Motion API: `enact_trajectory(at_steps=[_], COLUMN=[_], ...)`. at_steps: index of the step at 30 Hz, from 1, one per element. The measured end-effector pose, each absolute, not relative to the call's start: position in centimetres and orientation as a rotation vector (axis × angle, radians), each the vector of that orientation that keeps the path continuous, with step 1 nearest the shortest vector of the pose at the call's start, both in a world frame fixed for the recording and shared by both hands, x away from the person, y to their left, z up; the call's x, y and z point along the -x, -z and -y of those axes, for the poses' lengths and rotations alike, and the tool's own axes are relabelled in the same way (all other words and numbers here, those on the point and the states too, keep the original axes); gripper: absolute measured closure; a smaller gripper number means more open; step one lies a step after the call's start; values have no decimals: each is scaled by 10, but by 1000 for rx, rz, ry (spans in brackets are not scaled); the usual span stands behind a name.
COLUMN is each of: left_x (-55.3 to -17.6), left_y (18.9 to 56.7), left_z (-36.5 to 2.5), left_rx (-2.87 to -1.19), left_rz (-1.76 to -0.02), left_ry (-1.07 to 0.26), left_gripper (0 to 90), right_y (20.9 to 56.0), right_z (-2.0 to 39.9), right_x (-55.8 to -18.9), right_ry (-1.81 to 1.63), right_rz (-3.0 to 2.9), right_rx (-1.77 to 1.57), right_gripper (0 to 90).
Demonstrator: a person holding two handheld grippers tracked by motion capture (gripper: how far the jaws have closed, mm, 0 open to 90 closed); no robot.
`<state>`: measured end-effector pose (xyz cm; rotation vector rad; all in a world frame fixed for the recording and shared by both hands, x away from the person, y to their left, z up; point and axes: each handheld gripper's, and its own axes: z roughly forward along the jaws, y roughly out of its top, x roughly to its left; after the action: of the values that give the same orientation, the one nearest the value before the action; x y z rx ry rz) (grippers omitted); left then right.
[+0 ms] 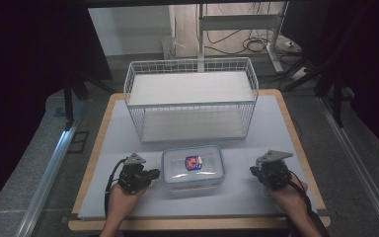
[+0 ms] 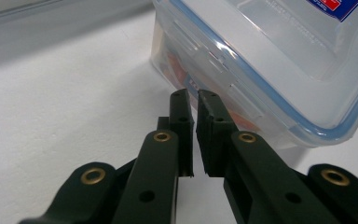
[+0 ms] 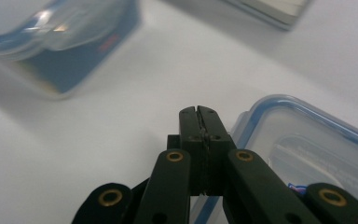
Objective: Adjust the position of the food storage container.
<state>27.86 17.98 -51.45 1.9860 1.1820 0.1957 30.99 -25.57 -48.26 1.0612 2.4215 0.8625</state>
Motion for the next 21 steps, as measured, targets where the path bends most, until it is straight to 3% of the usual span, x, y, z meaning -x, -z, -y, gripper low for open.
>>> enact_trajectory(at_steps=[3, 11, 21], left_x=[-279, -283, -287], left_y=[514, 516, 516], left_z=[-182, -170, -164], left_rx=[-1975, -2008, -2026], left_rz=[-1187, -1179, -1195], left_ry=[-203, -208, -242], left_gripper=[851, 869, 899], right_y=[482, 492, 494], right_z=[256, 194, 192], right_x=[-312, -320, -310], right_ry=[-864, -1005, -998], right_rz=[-2405, -2556, -2578], right_rx=[-1073, -916, -905], right_gripper=[890, 890, 892])
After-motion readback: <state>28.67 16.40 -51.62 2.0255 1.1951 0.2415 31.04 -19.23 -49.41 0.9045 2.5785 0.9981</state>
